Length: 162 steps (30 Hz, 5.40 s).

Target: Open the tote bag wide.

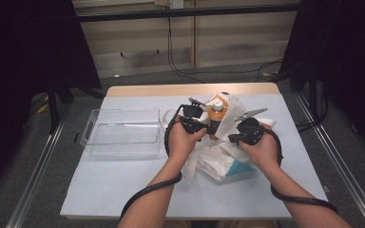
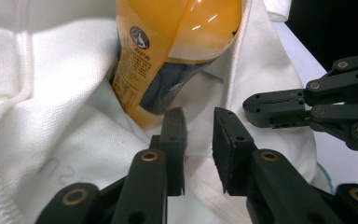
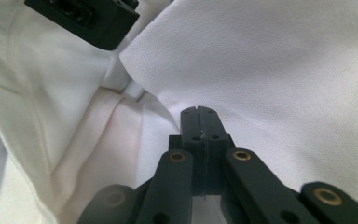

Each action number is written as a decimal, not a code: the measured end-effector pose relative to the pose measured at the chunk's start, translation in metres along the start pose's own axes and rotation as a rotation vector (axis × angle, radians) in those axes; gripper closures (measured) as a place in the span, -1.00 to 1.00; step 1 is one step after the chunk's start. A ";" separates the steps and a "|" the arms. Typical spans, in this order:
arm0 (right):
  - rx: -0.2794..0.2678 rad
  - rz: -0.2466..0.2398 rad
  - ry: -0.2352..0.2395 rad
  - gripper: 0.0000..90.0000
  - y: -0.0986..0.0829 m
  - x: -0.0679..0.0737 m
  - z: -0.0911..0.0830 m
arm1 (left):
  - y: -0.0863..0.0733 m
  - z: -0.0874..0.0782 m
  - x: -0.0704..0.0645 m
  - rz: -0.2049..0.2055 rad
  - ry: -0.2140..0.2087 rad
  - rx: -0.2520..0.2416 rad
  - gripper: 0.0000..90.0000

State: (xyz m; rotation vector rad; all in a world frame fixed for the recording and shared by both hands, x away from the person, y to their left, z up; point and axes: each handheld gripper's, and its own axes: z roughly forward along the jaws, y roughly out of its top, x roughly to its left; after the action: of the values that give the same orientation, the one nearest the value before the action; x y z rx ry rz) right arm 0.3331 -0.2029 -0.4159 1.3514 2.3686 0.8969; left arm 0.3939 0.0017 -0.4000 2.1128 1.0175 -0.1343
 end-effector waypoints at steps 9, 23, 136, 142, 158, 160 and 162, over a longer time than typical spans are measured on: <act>-0.044 0.002 0.039 0.90 -0.005 -0.002 -0.002 | 0.006 0.008 -0.010 0.046 -0.031 0.058 0.92; -0.086 -0.034 -0.092 -0.31 0.002 0.021 0.010 | 0.021 0.005 -0.028 -0.082 -0.063 0.013 0.97; -0.125 0.320 -0.026 0.55 -0.039 -0.064 -0.044 | 0.038 0.011 -0.007 0.132 0.149 -0.002 -0.33; -0.127 0.317 -0.015 0.19 -0.040 -0.064 -0.043 | 0.044 -0.002 -0.010 0.126 0.122 0.032 -0.33; -0.106 0.309 -0.022 -0.62 -0.040 -0.061 -0.042 | 0.052 -0.026 -0.016 0.124 0.080 0.117 -0.33; -0.105 0.308 -0.025 -0.68 -0.040 -0.061 -0.044 | 0.052 -0.029 -0.017 0.112 0.082 0.118 -0.33; -0.095 0.296 -0.016 -0.72 -0.041 -0.062 -0.046 | 0.053 -0.031 -0.017 0.122 0.081 0.123 -0.33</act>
State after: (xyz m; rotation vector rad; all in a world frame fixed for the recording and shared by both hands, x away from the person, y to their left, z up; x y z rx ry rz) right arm 0.3147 -0.2879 -0.4106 1.6909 2.1173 1.0568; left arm 0.4124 -0.0078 -0.3397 2.3022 0.9445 -0.0527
